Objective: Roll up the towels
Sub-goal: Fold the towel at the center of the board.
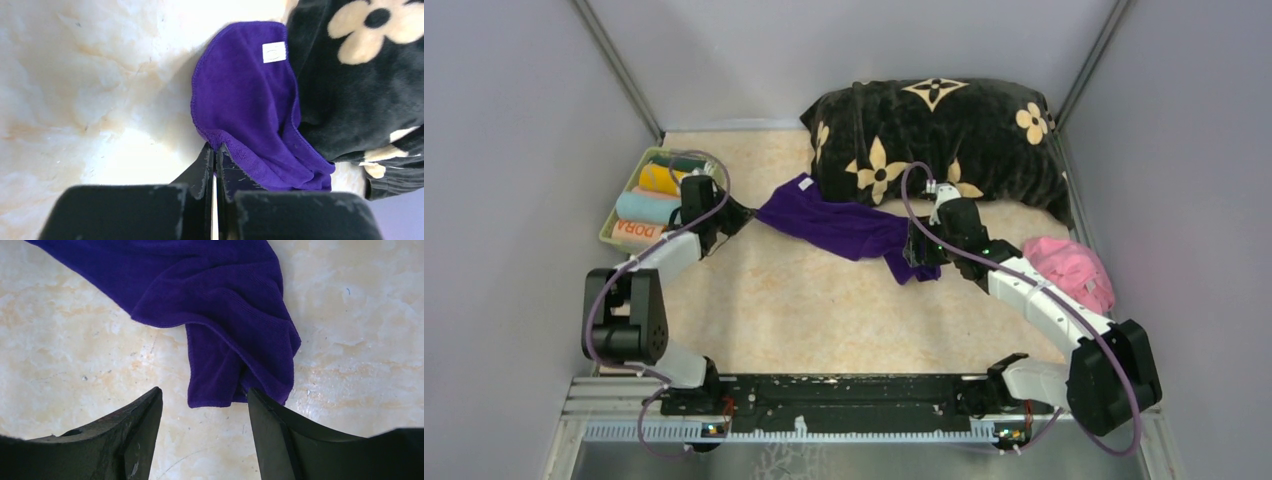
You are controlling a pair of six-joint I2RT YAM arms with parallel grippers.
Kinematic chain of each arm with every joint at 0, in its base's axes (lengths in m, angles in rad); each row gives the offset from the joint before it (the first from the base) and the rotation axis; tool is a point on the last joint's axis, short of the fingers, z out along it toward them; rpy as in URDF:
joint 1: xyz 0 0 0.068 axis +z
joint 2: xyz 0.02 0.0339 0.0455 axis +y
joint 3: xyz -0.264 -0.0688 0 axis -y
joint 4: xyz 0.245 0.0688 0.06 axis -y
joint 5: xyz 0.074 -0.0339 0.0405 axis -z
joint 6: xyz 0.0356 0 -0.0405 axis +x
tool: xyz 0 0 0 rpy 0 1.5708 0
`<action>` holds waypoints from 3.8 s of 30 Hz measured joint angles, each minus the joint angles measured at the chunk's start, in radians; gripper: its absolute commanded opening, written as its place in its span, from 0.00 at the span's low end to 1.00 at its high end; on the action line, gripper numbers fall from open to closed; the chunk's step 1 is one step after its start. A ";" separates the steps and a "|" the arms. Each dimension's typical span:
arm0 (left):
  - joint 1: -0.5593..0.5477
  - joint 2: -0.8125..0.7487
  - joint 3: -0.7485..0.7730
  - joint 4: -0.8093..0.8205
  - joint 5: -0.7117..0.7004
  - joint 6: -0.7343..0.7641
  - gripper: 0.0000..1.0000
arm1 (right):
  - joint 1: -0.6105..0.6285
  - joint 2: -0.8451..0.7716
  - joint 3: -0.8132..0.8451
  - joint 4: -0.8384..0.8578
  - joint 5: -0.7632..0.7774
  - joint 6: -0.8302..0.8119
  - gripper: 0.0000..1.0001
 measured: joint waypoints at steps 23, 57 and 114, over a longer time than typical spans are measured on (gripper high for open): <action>0.023 -0.262 0.175 -0.434 -0.188 0.283 0.02 | 0.000 0.157 -0.076 -0.037 0.166 0.122 0.47; 0.050 -0.224 0.695 -0.508 -0.093 0.309 0.03 | -0.002 -0.035 0.494 -0.170 0.644 -0.128 0.00; -0.218 -0.158 -0.098 -0.440 0.103 0.130 0.64 | -0.199 0.078 -0.072 -0.001 0.099 0.274 0.55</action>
